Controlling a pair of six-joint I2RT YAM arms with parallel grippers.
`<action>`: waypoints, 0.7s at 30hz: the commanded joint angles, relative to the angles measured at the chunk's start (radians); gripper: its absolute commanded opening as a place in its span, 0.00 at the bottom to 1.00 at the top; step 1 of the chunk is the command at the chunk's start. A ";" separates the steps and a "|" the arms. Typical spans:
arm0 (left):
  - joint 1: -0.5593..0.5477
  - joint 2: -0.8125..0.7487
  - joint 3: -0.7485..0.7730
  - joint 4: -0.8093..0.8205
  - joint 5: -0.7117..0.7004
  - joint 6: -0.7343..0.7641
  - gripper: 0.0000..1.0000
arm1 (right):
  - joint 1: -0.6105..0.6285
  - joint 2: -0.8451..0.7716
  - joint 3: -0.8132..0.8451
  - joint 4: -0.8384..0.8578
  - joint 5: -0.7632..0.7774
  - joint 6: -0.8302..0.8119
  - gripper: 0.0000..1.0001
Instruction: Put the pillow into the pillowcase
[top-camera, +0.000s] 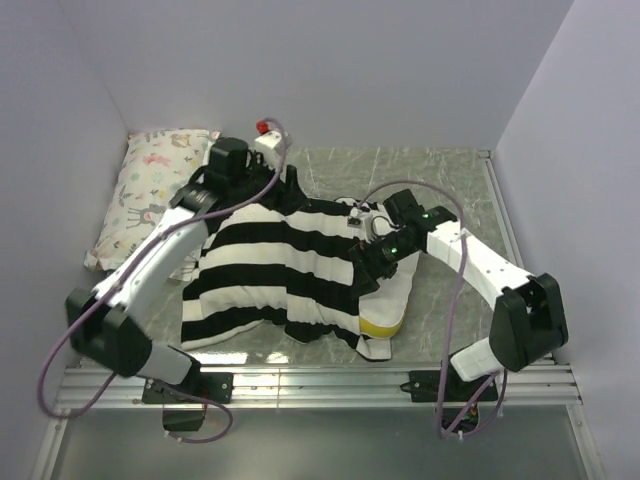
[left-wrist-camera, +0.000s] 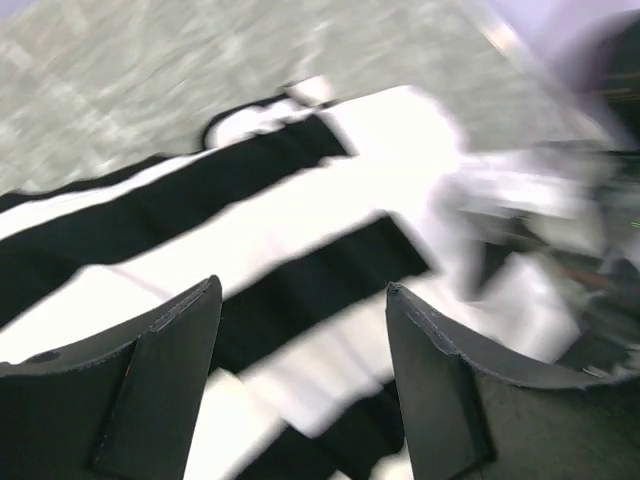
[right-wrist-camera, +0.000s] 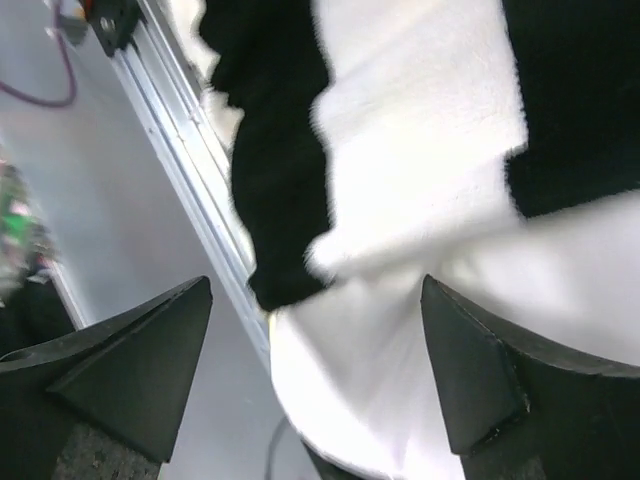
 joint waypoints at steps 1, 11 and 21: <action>0.002 0.175 0.079 -0.067 -0.168 0.071 0.72 | -0.014 -0.088 0.121 -0.252 0.119 -0.236 0.93; -0.185 0.600 0.228 -0.141 0.029 0.315 0.66 | -0.265 -0.024 0.295 -0.013 0.376 -0.057 0.94; -0.216 0.410 0.011 -0.172 0.105 0.371 0.67 | -0.408 0.253 0.269 0.003 0.241 -0.128 0.96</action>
